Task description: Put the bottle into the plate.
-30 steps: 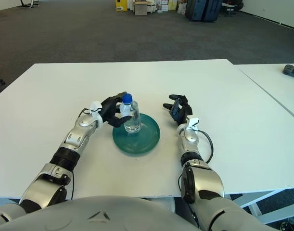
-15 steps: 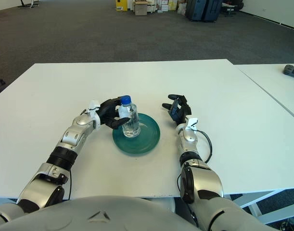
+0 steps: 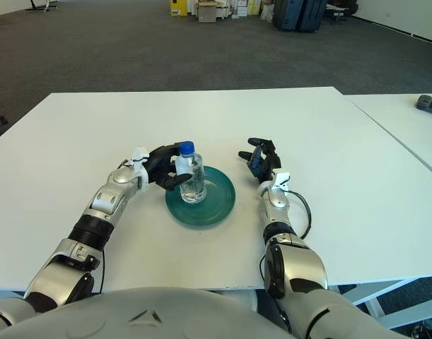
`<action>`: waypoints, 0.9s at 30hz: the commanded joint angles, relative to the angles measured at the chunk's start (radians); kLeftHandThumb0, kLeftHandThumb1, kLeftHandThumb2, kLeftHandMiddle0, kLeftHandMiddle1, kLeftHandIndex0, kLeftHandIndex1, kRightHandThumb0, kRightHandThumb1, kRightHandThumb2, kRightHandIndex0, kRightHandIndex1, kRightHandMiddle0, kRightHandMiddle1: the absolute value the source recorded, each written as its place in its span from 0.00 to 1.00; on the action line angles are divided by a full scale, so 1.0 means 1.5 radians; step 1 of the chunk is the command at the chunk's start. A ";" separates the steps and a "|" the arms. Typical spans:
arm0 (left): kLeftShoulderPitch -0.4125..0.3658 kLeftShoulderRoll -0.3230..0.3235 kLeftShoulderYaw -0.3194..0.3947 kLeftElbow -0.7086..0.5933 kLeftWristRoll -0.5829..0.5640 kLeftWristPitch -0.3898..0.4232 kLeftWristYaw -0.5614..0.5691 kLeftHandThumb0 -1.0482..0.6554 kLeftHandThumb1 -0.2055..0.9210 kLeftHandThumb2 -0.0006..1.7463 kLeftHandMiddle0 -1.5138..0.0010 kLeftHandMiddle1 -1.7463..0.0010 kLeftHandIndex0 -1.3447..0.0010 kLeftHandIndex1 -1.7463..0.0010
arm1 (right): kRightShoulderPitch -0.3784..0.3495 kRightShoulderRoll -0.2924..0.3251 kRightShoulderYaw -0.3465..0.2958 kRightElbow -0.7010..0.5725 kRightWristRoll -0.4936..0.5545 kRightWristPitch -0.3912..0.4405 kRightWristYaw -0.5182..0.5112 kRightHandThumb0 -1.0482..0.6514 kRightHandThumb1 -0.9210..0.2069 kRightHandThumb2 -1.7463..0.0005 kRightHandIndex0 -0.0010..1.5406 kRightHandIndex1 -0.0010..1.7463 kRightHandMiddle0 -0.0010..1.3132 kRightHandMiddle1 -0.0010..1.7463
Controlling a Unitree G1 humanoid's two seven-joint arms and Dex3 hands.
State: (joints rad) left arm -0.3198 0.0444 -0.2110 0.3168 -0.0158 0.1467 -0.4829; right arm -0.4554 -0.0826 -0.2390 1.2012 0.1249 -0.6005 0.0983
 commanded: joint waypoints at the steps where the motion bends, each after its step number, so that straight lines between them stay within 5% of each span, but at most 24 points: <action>1: -0.005 0.007 -0.004 -0.001 0.028 -0.072 0.033 0.57 0.49 0.70 0.20 0.00 0.28 0.00 | 0.022 0.016 0.005 0.023 -0.008 0.037 -0.005 0.11 0.00 0.43 0.33 0.48 0.06 0.69; 8: -0.010 0.018 -0.026 0.053 0.072 -0.191 0.047 0.56 0.49 0.69 0.22 0.00 0.30 0.00 | 0.023 0.018 0.009 0.021 -0.008 0.038 -0.009 0.11 0.00 0.43 0.33 0.48 0.03 0.69; 10: -0.015 0.021 -0.030 0.077 0.077 -0.235 0.042 0.49 0.52 0.61 0.28 0.00 0.41 0.00 | 0.023 0.019 0.009 0.021 -0.008 0.038 -0.011 0.11 0.00 0.44 0.33 0.48 0.03 0.69; 12: -0.020 0.027 -0.033 0.097 0.085 -0.275 0.038 0.32 0.69 0.43 0.45 0.00 0.68 0.00 | 0.024 0.020 0.009 0.021 -0.008 0.037 -0.012 0.11 0.00 0.44 0.33 0.48 0.02 0.69; 14: -0.026 0.034 -0.039 0.119 0.097 -0.315 0.040 0.23 0.83 0.31 0.62 0.00 0.82 0.00 | 0.024 0.021 0.008 0.021 -0.008 0.036 -0.013 0.12 0.00 0.44 0.33 0.48 0.01 0.68; 16: -0.029 0.044 -0.046 0.132 0.115 -0.357 0.047 0.17 0.91 0.26 0.78 0.10 0.91 0.07 | 0.024 0.022 0.008 0.021 -0.008 0.036 -0.014 0.12 0.00 0.45 0.34 0.48 0.01 0.68; 19: -0.031 0.061 -0.052 0.142 0.137 -0.408 0.054 0.10 0.98 0.25 0.91 0.37 0.98 0.35 | 0.025 0.024 0.007 0.021 -0.007 0.034 -0.015 0.12 0.00 0.45 0.33 0.48 0.00 0.67; 23: -0.038 0.076 -0.056 0.154 0.161 -0.445 0.060 0.06 1.00 0.28 0.94 0.67 0.99 0.57 | 0.026 0.026 0.006 0.021 -0.005 0.032 -0.012 0.12 0.00 0.45 0.34 0.48 0.00 0.65; 27: -0.050 0.087 -0.054 0.164 0.173 -0.466 0.064 0.04 1.00 0.30 0.93 0.84 1.00 0.68 | 0.026 0.028 0.004 0.020 -0.003 0.033 -0.011 0.13 0.00 0.46 0.34 0.48 0.00 0.63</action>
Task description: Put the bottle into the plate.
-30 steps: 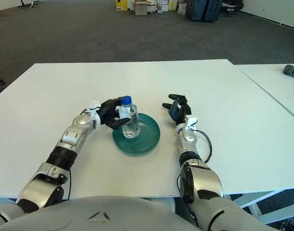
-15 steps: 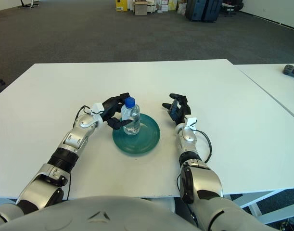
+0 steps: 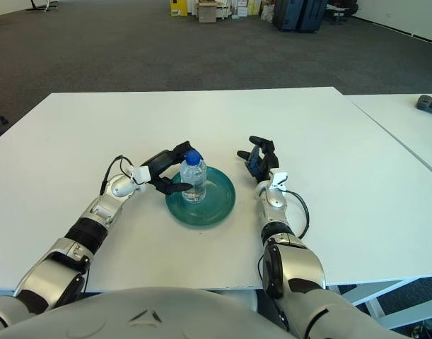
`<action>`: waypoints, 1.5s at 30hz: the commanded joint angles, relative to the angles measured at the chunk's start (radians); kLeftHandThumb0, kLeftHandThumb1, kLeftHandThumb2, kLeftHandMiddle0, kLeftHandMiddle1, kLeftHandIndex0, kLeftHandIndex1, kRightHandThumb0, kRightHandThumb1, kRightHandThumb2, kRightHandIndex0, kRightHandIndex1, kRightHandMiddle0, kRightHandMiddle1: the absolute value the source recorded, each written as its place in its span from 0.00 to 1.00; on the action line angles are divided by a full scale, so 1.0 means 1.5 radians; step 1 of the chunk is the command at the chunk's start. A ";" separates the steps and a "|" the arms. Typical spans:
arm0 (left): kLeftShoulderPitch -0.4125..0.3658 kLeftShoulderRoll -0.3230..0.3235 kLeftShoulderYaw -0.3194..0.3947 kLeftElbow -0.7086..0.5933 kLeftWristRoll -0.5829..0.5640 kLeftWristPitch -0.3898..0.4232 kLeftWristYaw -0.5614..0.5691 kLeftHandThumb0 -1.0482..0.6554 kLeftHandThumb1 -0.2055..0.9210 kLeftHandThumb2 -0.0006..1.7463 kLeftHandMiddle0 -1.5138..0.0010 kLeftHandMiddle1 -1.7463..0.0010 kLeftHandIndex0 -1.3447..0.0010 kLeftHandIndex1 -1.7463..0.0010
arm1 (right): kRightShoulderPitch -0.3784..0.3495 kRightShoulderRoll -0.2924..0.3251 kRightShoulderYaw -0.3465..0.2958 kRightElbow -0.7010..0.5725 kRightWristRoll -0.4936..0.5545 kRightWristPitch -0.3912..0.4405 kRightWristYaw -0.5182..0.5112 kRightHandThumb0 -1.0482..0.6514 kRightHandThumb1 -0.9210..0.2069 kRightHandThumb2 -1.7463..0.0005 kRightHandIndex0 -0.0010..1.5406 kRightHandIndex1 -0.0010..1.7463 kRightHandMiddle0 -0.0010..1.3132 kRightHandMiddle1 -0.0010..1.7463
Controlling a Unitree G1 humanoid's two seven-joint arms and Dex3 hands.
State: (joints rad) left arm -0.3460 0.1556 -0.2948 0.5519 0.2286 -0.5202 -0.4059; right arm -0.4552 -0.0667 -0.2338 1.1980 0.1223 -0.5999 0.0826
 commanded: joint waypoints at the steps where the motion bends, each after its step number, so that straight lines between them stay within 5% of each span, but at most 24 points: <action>1: -0.034 0.014 0.003 0.009 0.010 -0.025 0.012 0.03 1.00 0.30 0.93 0.87 1.00 0.70 | 0.025 0.018 0.001 0.022 -0.001 0.033 -0.001 0.13 0.00 0.46 0.34 0.48 0.00 0.63; 31: -0.047 0.024 0.034 0.010 -0.066 -0.008 -0.048 0.00 1.00 0.31 0.94 0.98 1.00 0.81 | 0.024 0.021 0.001 0.026 -0.003 0.034 -0.004 0.13 0.00 0.47 0.36 0.49 0.00 0.59; 41: -0.056 -0.043 0.128 0.070 -0.171 -0.073 0.014 0.06 1.00 0.28 0.86 0.96 1.00 0.64 | 0.024 0.019 -0.002 0.028 -0.001 0.037 0.001 0.12 0.00 0.46 0.36 0.49 0.00 0.60; 42: -0.067 -0.050 0.148 0.096 -0.190 -0.082 0.018 0.08 1.00 0.33 0.87 0.97 1.00 0.67 | 0.024 0.019 -0.002 0.028 -0.001 0.037 0.003 0.12 0.00 0.46 0.36 0.49 0.00 0.60; 45: -0.113 -0.069 0.211 0.189 -0.248 -0.108 0.032 0.11 1.00 0.31 0.82 0.95 1.00 0.56 | 0.025 0.018 -0.005 0.028 0.003 0.036 0.009 0.12 0.00 0.45 0.36 0.49 0.00 0.61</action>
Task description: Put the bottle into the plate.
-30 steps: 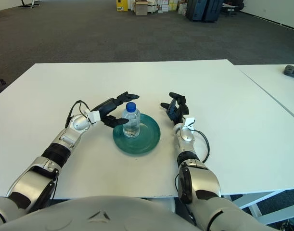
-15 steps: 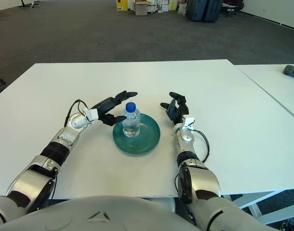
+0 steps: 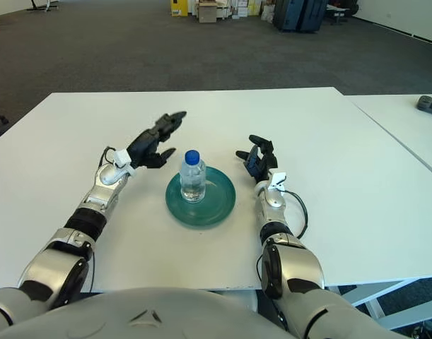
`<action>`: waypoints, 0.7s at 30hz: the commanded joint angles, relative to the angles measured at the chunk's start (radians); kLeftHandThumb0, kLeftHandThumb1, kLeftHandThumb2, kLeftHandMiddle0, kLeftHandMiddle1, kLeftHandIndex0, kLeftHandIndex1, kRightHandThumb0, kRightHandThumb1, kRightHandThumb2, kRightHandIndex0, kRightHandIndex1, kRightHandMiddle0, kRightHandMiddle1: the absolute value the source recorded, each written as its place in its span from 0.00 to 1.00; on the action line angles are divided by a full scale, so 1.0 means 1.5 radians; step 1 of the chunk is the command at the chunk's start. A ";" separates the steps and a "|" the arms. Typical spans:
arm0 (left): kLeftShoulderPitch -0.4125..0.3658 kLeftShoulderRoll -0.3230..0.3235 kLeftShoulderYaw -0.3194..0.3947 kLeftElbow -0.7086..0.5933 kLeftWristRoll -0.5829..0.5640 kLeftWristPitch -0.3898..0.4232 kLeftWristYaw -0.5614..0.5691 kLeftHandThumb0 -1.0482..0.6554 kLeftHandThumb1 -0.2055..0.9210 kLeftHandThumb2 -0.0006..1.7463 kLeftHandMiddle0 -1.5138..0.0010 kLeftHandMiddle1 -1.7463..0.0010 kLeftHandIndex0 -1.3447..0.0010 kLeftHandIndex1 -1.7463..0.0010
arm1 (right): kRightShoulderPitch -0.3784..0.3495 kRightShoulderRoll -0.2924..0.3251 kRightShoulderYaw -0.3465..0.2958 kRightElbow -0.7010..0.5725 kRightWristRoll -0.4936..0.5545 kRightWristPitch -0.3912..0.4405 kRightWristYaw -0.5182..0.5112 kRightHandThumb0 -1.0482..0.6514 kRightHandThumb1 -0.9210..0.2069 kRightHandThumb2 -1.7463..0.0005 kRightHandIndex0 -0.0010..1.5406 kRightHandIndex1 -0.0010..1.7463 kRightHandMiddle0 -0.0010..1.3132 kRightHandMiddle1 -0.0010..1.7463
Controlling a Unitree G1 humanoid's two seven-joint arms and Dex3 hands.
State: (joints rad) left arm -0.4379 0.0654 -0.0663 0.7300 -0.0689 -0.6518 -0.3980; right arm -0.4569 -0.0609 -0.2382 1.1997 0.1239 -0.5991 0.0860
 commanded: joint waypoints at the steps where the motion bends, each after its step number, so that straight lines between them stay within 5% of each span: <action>1: -0.060 -0.013 0.070 0.088 -0.056 -0.027 0.031 0.12 1.00 0.32 0.80 0.95 1.00 0.53 | 0.026 0.014 -0.003 0.027 0.003 0.036 0.008 0.12 0.00 0.45 0.36 0.49 0.00 0.62; 13: -0.102 -0.047 0.180 0.251 -0.131 -0.047 0.027 0.21 1.00 0.47 0.76 0.94 1.00 0.46 | 0.027 0.008 -0.008 0.028 0.006 0.033 0.023 0.12 0.00 0.44 0.36 0.49 0.02 0.67; 21: -0.110 -0.066 0.236 0.313 -0.146 -0.063 0.071 0.27 1.00 0.44 0.69 0.85 0.96 0.40 | 0.027 0.006 -0.012 0.028 0.009 0.033 0.030 0.12 0.00 0.43 0.36 0.49 0.04 0.68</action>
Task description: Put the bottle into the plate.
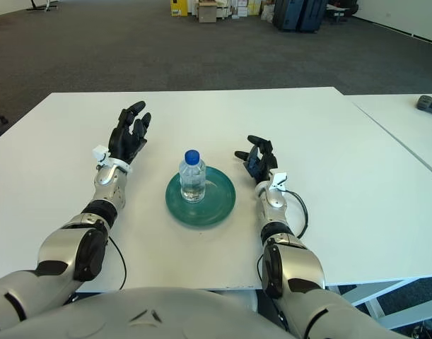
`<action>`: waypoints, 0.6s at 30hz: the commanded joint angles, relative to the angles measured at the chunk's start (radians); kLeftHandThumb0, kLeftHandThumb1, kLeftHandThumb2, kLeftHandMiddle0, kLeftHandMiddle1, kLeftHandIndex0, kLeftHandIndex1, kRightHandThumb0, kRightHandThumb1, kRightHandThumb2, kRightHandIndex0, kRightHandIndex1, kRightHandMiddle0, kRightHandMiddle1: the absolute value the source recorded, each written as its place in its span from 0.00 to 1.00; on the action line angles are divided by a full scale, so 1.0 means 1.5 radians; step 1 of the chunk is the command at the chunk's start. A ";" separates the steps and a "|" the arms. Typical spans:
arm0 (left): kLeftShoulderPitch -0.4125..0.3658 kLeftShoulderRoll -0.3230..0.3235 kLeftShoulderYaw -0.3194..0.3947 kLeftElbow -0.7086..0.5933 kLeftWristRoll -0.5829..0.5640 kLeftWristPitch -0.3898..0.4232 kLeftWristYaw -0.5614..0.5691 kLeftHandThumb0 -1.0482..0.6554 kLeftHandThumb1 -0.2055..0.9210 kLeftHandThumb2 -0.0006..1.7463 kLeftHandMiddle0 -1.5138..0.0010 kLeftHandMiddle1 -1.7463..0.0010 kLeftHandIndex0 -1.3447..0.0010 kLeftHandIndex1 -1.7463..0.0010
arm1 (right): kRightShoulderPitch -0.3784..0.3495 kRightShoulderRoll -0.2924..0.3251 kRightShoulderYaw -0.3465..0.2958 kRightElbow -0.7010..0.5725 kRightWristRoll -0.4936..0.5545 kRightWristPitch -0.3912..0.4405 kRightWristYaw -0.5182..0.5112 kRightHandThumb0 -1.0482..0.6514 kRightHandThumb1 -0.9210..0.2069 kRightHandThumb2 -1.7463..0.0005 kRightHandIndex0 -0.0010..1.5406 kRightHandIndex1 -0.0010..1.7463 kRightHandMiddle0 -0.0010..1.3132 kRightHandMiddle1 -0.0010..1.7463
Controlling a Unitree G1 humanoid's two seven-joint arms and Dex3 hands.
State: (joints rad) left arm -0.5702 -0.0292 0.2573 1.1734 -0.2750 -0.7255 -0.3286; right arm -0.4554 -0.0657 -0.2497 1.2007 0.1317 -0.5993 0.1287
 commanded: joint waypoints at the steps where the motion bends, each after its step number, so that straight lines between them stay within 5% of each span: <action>1: -0.020 -0.004 0.025 0.022 -0.008 -0.016 0.030 0.28 0.99 0.44 0.70 0.79 0.94 0.39 | 0.026 0.009 -0.005 0.027 0.004 0.034 0.003 0.12 0.00 0.43 0.36 0.49 0.05 0.68; 4: -0.001 -0.002 0.036 0.048 0.000 -0.007 0.053 0.29 0.95 0.44 0.73 0.67 0.91 0.37 | 0.026 0.008 -0.006 0.027 0.004 0.032 0.003 0.12 0.00 0.43 0.35 0.48 0.06 0.69; 9: 0.013 0.015 0.020 0.077 0.045 0.030 0.100 0.27 0.99 0.41 0.77 0.64 0.94 0.37 | 0.028 0.007 -0.008 0.024 0.002 0.026 -0.001 0.13 0.00 0.44 0.31 0.46 0.08 0.69; 18: 0.027 0.045 -0.044 0.092 0.150 0.080 0.162 0.20 1.00 0.45 0.83 0.87 1.00 0.54 | 0.032 0.009 -0.007 0.018 -0.002 0.015 -0.024 0.13 0.00 0.45 0.21 0.31 0.02 0.64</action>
State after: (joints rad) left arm -0.5347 0.0165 0.2148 1.3049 -0.0895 -0.6301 -0.1221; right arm -0.4499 -0.0672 -0.2587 1.1992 0.1312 -0.6138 0.1091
